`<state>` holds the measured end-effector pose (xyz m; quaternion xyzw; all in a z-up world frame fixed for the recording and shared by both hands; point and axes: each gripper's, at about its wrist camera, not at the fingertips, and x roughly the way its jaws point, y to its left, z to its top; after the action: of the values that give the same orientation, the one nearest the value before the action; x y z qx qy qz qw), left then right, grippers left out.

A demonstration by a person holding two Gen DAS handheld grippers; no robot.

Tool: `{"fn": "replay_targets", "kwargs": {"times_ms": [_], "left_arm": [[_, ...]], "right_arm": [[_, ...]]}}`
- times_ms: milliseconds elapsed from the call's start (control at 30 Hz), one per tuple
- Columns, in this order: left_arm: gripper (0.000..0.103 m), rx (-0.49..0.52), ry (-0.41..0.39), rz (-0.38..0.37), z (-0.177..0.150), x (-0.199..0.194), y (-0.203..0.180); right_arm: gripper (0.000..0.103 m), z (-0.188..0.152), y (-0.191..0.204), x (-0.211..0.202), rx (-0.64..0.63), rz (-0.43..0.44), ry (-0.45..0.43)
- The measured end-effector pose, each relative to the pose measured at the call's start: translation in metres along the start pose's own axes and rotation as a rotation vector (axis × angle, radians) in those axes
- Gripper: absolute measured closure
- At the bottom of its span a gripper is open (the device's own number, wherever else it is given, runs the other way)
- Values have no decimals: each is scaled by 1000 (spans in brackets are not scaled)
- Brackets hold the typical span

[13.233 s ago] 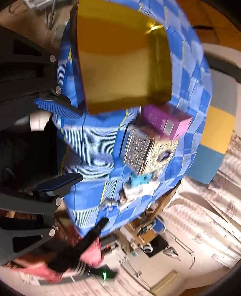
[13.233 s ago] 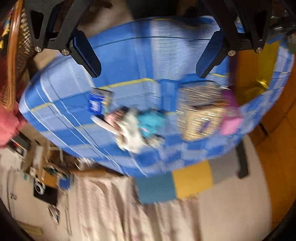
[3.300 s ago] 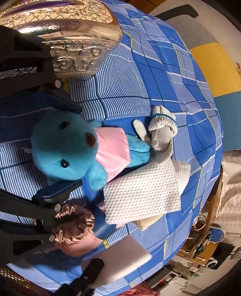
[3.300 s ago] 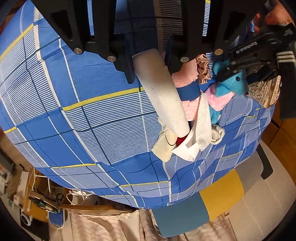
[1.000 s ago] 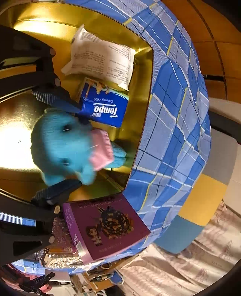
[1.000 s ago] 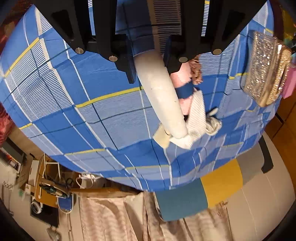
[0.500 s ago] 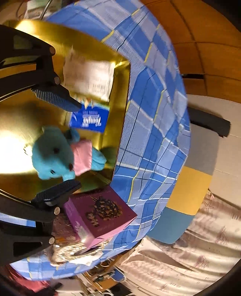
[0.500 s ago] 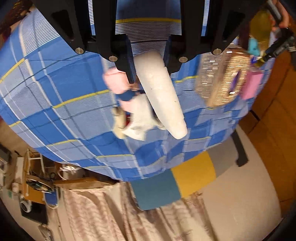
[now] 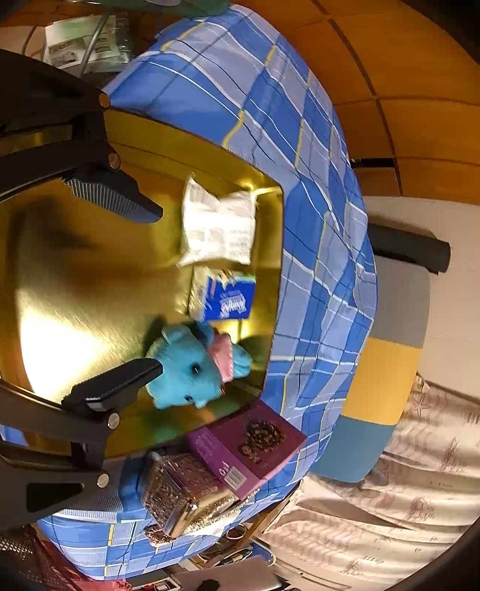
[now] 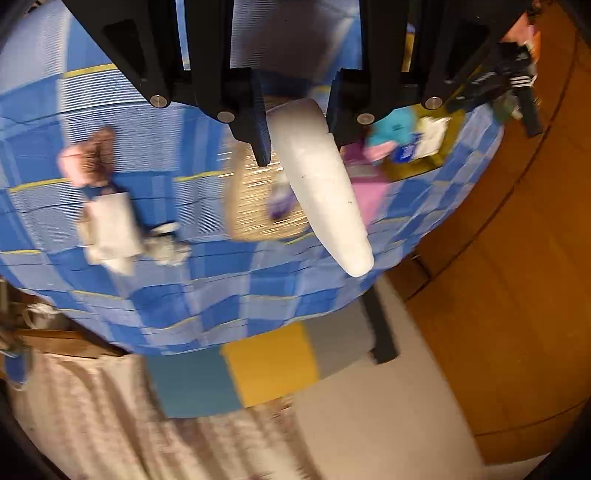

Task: Organize soft objects
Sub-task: 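Carry the white plush into the gold tray and open the right tool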

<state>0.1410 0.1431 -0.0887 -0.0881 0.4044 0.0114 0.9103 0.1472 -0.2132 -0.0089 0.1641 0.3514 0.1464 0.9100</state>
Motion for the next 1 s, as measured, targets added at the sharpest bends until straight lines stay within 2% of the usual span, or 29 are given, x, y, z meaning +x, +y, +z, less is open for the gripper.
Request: {"fn": "replay_targets", "kwargs": {"times_ms": [233, 433, 567, 733, 900, 933, 1000], "left_arm": [[27, -46, -27, 68, -6, -11, 33], [27, -101, -31, 141, 1, -23, 61], [27, -168, -75, 171, 8, -38, 84], [27, -255, -133, 201, 14, -54, 110], [27, -300, -142, 217, 17, -58, 124], [27, -310, -138, 215, 16, -58, 126], [27, -318, -136, 209, 15, -57, 128]], "right_arm": [[75, -21, 85, 47, -92, 133, 106], [75, -54, 146, 111, -114, 248, 279], [75, -84, 175, 152, -108, 277, 393], [75, -107, 202, 191, -88, 308, 494], [73, -125, 219, 226, 1, 341, 578], [70, -129, 223, 232, 10, 336, 596], [69, -131, 226, 239, -5, 316, 608]]}}
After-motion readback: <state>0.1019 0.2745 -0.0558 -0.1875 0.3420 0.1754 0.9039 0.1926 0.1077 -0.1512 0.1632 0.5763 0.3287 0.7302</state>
